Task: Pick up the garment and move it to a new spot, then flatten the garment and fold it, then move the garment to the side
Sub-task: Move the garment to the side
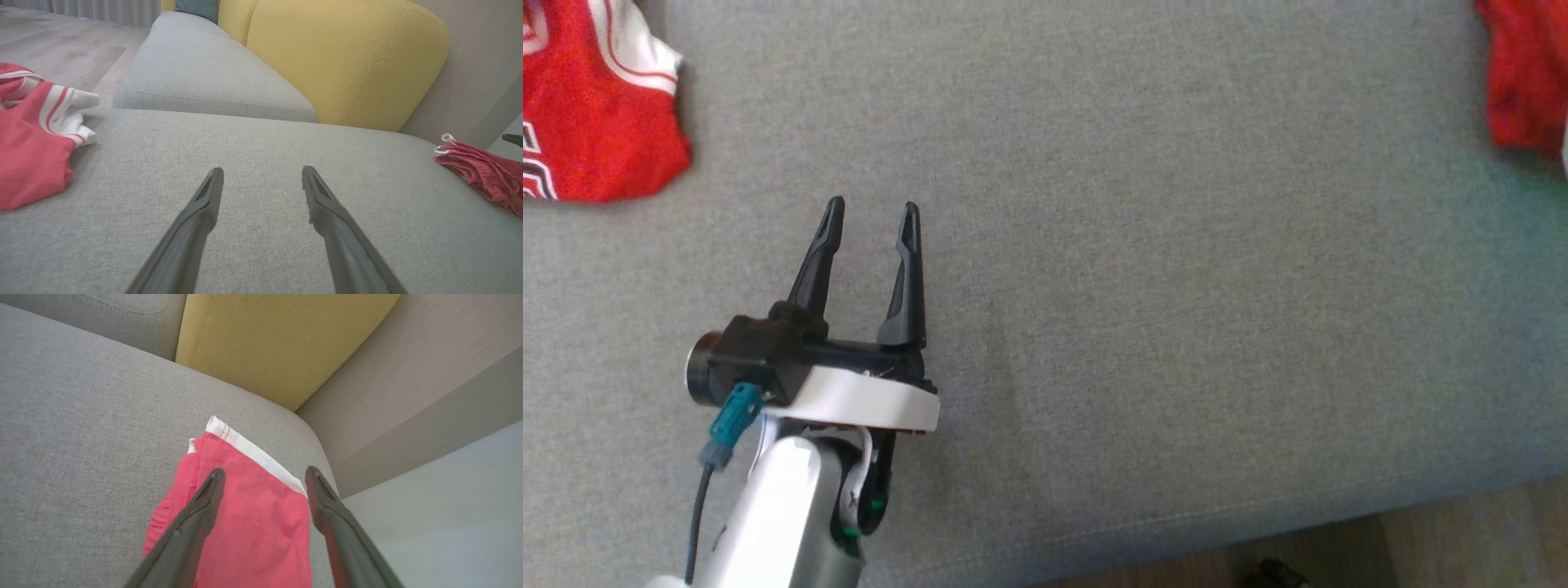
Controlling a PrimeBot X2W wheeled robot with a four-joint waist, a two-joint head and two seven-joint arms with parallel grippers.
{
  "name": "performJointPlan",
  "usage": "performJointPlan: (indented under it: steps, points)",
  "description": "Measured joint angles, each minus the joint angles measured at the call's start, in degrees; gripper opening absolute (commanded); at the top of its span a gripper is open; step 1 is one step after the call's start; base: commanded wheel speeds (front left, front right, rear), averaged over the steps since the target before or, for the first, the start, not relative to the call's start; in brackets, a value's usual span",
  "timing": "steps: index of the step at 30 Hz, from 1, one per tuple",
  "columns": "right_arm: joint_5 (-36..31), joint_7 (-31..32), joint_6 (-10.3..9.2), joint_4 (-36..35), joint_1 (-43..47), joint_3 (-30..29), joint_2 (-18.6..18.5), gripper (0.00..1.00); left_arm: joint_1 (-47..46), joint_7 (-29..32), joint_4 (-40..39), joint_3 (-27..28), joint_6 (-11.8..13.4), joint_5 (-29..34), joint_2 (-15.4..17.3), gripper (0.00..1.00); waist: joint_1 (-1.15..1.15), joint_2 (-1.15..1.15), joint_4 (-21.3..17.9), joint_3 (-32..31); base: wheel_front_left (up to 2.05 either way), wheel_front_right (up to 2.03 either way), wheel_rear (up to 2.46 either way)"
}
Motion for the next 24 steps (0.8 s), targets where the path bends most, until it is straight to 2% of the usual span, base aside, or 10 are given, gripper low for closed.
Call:
performJointPlan:
  steps: [6,14,24]
  points:
    - [1.7,-3.1,0.00,1.0,0.0,2.9,0.7,1.00,0.6,0.0,0.4,0.1,0.0,-0.5,-0.2,1.00,0.00,0.00,0.3,-3.0,0.00,0.00,0.00]
    - [8.5,-8.4,0.00,-0.2,1.2,6.9,5.6,1.00,3.0,0.0,2.6,1.9,0.3,-2.2,-0.3,1.00,0.00,0.00,1.5,-9.6,0.00,0.00,0.00]
    - [16.0,-12.6,0.00,-8.4,16.1,10.5,13.4,1.00,8.8,0.0,6.1,3.9,1.7,-4.1,-0.5,1.00,0.00,0.00,4.1,-19.0,0.00,0.00,0.00]
